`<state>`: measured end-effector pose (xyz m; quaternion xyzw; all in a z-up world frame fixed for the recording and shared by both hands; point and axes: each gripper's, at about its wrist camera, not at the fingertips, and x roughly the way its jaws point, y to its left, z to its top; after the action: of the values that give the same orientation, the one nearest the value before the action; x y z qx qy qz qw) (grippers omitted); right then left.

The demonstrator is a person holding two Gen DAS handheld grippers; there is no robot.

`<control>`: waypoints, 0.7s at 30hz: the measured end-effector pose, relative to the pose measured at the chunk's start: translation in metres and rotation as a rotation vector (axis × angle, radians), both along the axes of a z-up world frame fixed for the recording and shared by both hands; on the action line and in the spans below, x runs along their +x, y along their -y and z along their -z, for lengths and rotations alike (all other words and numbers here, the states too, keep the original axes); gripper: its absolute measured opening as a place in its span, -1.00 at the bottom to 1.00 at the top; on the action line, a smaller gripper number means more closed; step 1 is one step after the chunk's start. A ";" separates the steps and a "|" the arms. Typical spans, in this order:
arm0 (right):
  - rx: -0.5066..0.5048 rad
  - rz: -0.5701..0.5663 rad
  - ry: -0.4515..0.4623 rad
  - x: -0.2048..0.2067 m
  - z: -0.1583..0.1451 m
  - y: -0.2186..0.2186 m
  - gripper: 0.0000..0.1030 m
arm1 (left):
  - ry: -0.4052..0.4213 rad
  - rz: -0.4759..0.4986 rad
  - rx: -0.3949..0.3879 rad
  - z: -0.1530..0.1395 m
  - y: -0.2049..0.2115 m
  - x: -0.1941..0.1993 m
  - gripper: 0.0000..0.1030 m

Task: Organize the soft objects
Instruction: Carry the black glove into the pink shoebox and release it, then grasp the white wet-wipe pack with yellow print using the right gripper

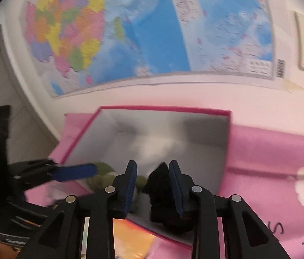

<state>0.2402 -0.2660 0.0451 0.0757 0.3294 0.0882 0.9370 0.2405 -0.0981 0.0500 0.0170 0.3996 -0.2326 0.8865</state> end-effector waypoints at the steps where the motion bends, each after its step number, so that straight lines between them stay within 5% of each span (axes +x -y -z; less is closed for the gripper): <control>1: -0.005 0.017 0.012 -0.004 -0.001 0.002 -0.32 | 0.008 -0.003 -0.003 -0.002 -0.003 -0.003 0.04; 12: 0.111 -0.054 0.096 -0.085 -0.022 0.015 0.05 | 0.116 0.025 -0.024 -0.021 -0.027 -0.075 0.21; 21: 0.159 -0.131 0.079 -0.140 -0.015 -0.007 0.19 | 0.114 0.059 -0.013 -0.006 -0.044 -0.122 0.36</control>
<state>0.1001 -0.2588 0.0605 0.1248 0.2886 0.1781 0.9324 0.1183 -0.0541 0.0559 0.0362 0.3460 -0.2598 0.9008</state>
